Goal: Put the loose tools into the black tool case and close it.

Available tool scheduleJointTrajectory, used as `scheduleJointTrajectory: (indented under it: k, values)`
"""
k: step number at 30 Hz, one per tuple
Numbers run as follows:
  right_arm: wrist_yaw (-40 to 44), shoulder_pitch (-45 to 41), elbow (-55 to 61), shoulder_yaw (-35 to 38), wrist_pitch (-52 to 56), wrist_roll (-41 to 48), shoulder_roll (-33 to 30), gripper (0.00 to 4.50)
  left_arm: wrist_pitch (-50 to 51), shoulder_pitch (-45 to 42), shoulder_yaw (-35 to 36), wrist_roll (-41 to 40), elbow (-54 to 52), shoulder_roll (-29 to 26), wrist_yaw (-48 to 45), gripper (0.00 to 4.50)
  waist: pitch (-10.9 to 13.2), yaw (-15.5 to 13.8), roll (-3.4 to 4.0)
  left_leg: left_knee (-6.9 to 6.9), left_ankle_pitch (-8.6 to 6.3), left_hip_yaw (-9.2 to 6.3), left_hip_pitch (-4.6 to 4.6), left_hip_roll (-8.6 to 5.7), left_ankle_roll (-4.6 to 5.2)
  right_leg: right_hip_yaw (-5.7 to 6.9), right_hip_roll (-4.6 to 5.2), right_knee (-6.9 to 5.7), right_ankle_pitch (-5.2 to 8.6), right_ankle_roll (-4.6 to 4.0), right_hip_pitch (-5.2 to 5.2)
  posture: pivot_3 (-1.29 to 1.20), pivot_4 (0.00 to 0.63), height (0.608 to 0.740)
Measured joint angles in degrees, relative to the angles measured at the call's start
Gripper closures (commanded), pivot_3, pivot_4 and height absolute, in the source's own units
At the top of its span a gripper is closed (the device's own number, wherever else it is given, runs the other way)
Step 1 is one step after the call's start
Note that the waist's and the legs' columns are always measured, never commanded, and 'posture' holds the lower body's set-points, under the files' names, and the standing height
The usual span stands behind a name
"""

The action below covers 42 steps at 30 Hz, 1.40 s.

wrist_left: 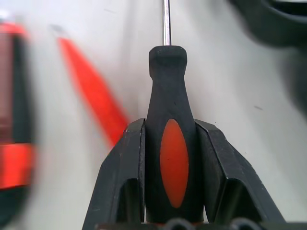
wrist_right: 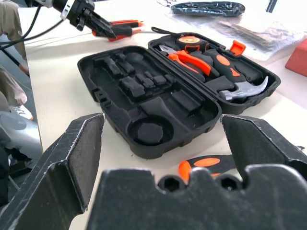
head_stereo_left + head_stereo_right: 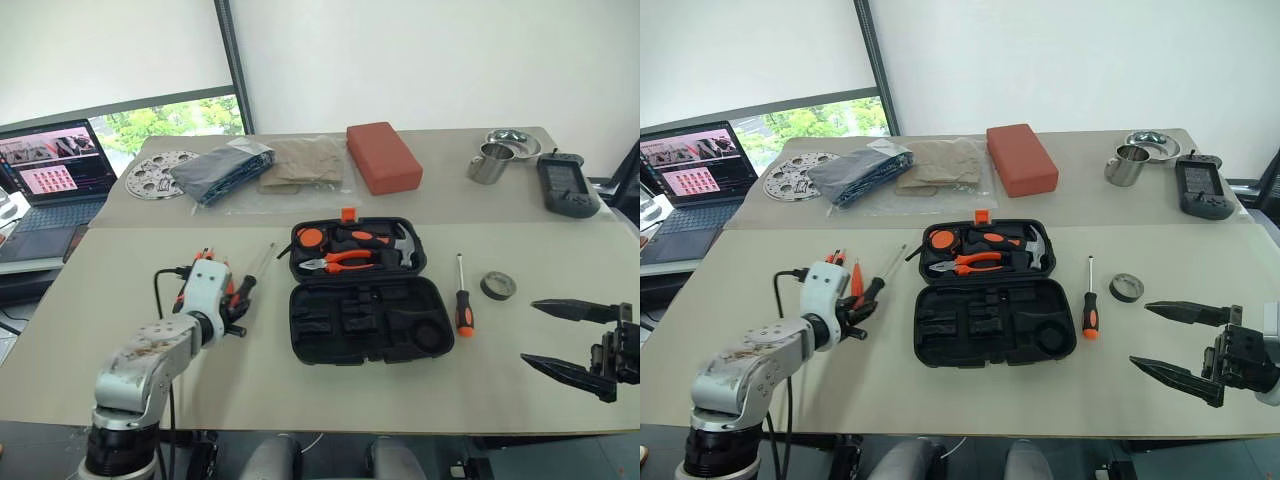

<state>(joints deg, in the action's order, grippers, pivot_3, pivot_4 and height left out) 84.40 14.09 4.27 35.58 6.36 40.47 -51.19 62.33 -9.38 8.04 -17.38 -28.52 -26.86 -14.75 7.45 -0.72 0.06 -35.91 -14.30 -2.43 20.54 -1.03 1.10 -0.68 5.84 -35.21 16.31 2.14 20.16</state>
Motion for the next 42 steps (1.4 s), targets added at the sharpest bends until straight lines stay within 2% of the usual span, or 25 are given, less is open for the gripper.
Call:
scheduleJointTrajectory:
  k: [2,4,8,14,19,31,42]
  values:
    - [-0.2,-0.3,0.0,0.5,0.6,0.2,-0.1,0.00,-5.2,-2.0,1.0,0.3,0.2,-0.8,-1.7,3.51,0.0,-0.2,-0.01,-0.01,0.03,0.00,0.03,-0.03,-0.06,0.03,0.09,0.02,-0.01,0.01,-0.02,0.00,0.150,0.707]
    - [-0.6,-0.7,0.1,0.6,1.3,0.3,-0.5,0.00,-13.7,-4.9,-0.3,-0.1,0.9,-2.5,-7.8,3.51,0.0,-0.6,0.00,0.00,0.16,0.00,0.10,-0.06,-0.32,0.08,0.14,0.07,-0.05,0.05,0.01,0.00,0.150,0.707]
    - [-0.9,-1.5,1.0,0.8,1.9,0.3,-1.0,0.00,-31.7,-10.6,-10.1,1.5,4.7,-9.3,-24.2,3.51,-0.1,-0.7,0.11,0.07,0.15,0.13,0.17,-0.07,-0.49,-0.01,0.16,0.19,-0.10,0.06,-0.01,0.00,0.150,0.707]
    - [-0.8,-0.3,1.4,1.4,2.4,0.2,-1.2,0.00,-42.3,-16.8,-23.2,5.7,17.8,-9.5,-38.3,3.51,0.0,-0.2,0.07,0.00,0.13,0.17,0.33,-0.02,-0.42,0.04,-0.03,0.16,-0.11,0.06,0.08,0.00,0.150,0.707]
    - [-0.8,1.8,2.0,4.0,2.9,0.2,-1.3,0.00,-41.3,-23.4,-28.6,8.6,24.3,-6.0,-41.9,3.51,0.0,0.1,0.07,-0.05,0.11,0.13,0.52,-0.02,-0.36,0.01,-0.16,0.13,-0.09,0.10,0.08,0.00,0.150,0.707]
    - [-0.8,4.4,2.7,6.3,3.1,0.1,-1.3,0.00,-38.4,-30.4,-34.4,15.3,31.4,-3.7,-45.0,3.51,0.0,0.3,0.07,-0.30,0.10,-0.10,0.50,0.02,-0.30,-0.11,-0.51,-0.03,-0.04,0.18,0.06,0.00,0.150,0.707]
    - [-0.7,5.0,2.7,6.5,2.7,0.1,-0.7,0.00,-35.5,-30.7,-36.1,18.0,31.6,-3.2,-46.4,3.51,0.0,0.2,0.08,-0.33,0.10,-0.23,0.49,0.00,-0.29,-0.15,-0.53,-0.03,-0.10,0.07,0.09,0.00,0.150,0.707]
